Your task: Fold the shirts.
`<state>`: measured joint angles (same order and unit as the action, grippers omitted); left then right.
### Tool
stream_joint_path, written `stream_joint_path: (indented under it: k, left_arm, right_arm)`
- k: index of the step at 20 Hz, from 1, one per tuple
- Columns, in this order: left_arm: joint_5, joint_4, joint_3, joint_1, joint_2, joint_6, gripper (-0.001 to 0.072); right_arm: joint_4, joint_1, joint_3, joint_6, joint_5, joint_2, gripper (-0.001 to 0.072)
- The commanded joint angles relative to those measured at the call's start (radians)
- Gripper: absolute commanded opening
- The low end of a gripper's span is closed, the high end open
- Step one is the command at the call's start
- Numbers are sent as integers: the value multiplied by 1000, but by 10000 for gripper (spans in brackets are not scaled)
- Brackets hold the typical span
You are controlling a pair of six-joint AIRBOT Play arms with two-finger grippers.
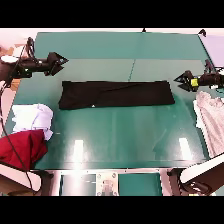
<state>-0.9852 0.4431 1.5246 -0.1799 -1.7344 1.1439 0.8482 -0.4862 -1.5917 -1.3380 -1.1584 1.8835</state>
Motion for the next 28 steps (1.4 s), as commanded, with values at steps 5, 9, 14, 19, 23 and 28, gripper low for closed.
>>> stream_joint_path:
  k: [5,9,14,19,23,28]
  left_arm:
    - [-49,-1,19,87,-3,6,619]
    - [0,5,19,195,-3,-40,231]
    - [159,20,19,369,-29,-52,24]
    - [357,16,22,621,-149,-15,25]
    - [447,-55,70,767,-259,15,25]
    - [424,-60,324,851,-448,140,25]
  right_arm:
    - [-69,33,-12,154,-136,132,513]
    - [-128,69,-13,173,-153,154,268]
    - [-128,58,-114,167,-335,122,16]
    - [-128,48,-344,71,-563,-29,16]
    - [-132,48,-438,35,-620,-169,17]
    - [-190,52,-437,35,-623,-275,17]
